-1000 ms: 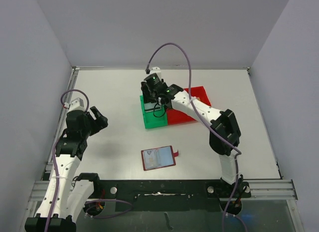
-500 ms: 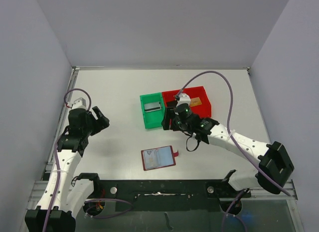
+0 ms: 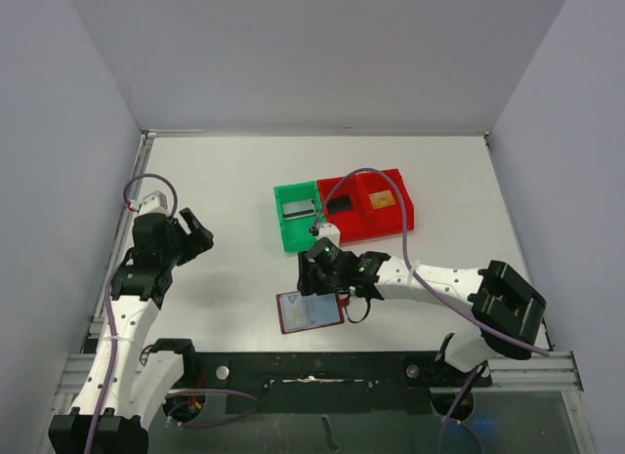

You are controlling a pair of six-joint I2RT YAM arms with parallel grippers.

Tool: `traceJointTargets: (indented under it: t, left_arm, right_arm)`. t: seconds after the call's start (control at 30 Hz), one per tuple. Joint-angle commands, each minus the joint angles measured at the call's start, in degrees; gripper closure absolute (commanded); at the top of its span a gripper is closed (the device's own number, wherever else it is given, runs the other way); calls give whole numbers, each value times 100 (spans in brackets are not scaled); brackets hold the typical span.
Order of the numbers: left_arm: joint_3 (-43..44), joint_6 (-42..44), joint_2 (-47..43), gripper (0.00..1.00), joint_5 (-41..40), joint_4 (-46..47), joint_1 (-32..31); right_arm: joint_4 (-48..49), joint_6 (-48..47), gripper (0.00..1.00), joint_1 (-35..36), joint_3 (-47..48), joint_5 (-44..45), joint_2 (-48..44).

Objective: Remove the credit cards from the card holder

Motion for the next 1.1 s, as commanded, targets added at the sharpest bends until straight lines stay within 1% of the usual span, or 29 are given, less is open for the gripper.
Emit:
traceJointTargets:
  t: [0.0,0.13,0.27,0.43,0.5,0.57,0.67,0.77,0.87,1.0,1.07]
  left_arm:
    - [54,47,-102,27,-15,148,44]
    - [46,46,-91,27,-4,168,44]
    - [57,62,-22,27,33,175,44]
    - [25,146,29,27,220,275,44]
    - [15,181,50,27,346,319,44]
    - [-13,227,91,27,514,387,44]
    - [-22,333,254,27,969,528,11]
    - [-87,229,447,27,1425,691,-147]
    - [-339,-171,522,28,1765,1021,-643]
    - [-574,-844,567,32,1491,1430,-2015]
    - [-724,-1220,654,34,1285,1717,-2695]
  right_arm:
    - [-117,240,51,234,520,233,388]
    - [-11,346,53,373,661,57,786]
    - [-369,451,53,553,880,228,1109]
    - [-662,597,55,598,818,318,1354]
    - [-595,654,60,576,669,327,1362]
    - [-332,662,66,558,494,230,1322]
    - [5,723,81,422,232,0,1275]
    - [526,825,90,258,-186,-265,1101]
    - [1172,928,94,49,-666,-668,853]
    - [2264,1157,99,-269,-1413,-1249,663]
    - [2794,1333,100,-427,-1697,-1580,671]
